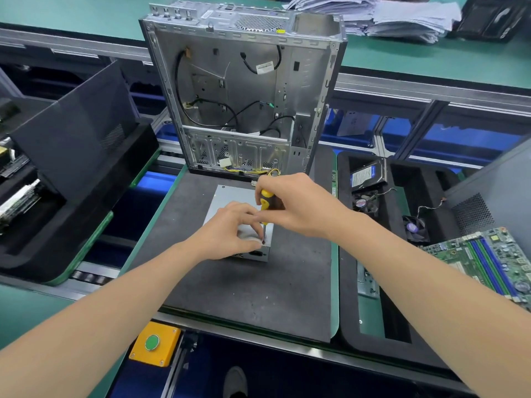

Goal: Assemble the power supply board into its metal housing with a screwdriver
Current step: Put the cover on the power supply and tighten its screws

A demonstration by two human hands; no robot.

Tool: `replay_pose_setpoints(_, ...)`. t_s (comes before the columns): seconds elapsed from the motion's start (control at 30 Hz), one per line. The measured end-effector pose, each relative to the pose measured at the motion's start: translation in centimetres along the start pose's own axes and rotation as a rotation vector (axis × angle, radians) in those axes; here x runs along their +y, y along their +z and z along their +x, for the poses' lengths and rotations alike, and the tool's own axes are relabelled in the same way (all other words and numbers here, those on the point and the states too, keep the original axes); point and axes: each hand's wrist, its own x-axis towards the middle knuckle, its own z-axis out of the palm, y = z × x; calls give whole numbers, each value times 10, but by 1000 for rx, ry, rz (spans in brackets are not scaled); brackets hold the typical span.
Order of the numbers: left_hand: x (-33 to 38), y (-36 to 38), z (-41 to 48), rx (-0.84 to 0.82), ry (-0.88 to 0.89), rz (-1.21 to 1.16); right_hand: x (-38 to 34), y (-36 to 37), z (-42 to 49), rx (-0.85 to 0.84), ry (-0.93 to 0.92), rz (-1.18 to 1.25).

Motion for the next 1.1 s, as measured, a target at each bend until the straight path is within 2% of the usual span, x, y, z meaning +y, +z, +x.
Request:
replay_pose_setpoints(0.1, 2, -3, -1, -34, -30, -51, -4, 4, 7, 58, 97, -146)
replay_pose_setpoints(0.23, 5, 0, -1, -36, -156, -288, -13, 9, 14, 108, 177, -428)
replay_pose_setpoints(0.3, 5, 5, 0, -7, -155, -256, -14, 6, 16, 92, 139, -379)
replay_pose_setpoints(0.4, 5, 7, 0, 2, -112, -190, -16, -11, 11, -79, -70, -123)
replay_pose_setpoints(0.5, 6, 5, -1, -8, -83, -102, -15, -21, 13, -197, -170, -111)
replay_pose_setpoints(0.6, 7, 2, -1, -38, -88, -99, -16, -19, 17, -138, -68, -225)
replay_pose_setpoints(0.73, 8, 4, 1, -21, -135, -173, -17, -10, 21, -6, 144, -498)
replay_pose_setpoints(0.87, 7, 6, 2, -9, -144, -183, -23, -6, 20, 110, 172, -558)
replay_pose_setpoints(0.9, 7, 6, 3, -15, -135, -169, -21, -8, 18, 80, 135, -528)
replay_pose_setpoints(1.03, 8, 2, 4, -55, -89, -80, -18, -31, 13, -264, -146, -287)
replay_pose_setpoints(1.1, 6, 1, 3, -60, -87, -90, -18, -35, 13, -336, -133, -247)
